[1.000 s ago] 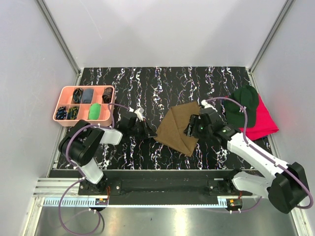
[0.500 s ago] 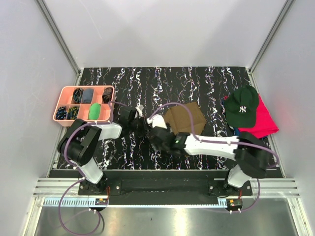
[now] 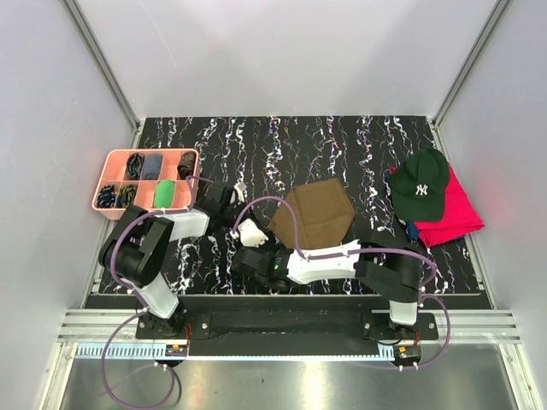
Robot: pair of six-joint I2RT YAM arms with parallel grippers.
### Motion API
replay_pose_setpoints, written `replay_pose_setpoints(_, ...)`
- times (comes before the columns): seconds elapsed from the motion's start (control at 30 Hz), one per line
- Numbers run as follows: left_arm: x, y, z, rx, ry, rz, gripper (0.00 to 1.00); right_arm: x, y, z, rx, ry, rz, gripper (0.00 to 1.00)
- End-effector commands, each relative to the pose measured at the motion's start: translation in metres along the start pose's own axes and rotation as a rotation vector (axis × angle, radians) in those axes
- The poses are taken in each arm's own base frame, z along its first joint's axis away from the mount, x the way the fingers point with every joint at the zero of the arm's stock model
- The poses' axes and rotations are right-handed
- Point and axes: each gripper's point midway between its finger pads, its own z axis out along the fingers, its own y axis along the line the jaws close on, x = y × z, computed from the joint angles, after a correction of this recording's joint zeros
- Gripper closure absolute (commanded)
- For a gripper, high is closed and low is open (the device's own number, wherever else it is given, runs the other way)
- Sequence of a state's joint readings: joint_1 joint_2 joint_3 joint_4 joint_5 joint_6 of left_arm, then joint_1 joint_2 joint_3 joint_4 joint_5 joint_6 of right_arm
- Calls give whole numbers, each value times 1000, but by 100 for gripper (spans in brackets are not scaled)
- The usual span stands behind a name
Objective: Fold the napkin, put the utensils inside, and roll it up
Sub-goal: Roll the napkin with the utensil
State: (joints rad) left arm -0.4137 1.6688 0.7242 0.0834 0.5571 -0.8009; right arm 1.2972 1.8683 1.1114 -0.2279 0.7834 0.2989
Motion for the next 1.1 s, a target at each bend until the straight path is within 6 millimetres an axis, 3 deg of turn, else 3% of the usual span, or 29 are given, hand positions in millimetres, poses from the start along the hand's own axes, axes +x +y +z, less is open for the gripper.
replay_pose_setpoints(0.0, -11, -20, -6, 64, 0, 34, 100, -10, -10, 6, 111, -62, 22, 39)
replay_pose_setpoints(0.47, -12, -20, -8, 71, 6, 23, 100, 27, -17, 25, 209, -15, -69, 55)
replay_pose_setpoints(0.67, -10, -21, -10, 89, 4, 26, 100, 30, -19, 28, 176, -4, -86, 68)
replay_pose_setpoints(0.73, -11, -23, -10, 101, -3, 28, 93, 31, -11, 29, 109, 0, -99, 74)
replay_pose_setpoints(0.77, -9, -21, -10, 99, -2, 17, 81, 28, -10, 27, 81, -5, -96, 75)
replay_pose_setpoints(0.9, -13, -14, -16, 107, -64, -4, 50, 26, 4, 21, -85, 22, -89, 85)
replay_pose_setpoints(0.93, -9, -7, -18, 94, -68, -14, 46, 20, 4, 17, -108, 14, -78, 92)
replay_pose_setpoints(1.07, -17, 3, -32, 61, -182, 13, 35, 12, 8, 9, -232, 38, -29, 99)
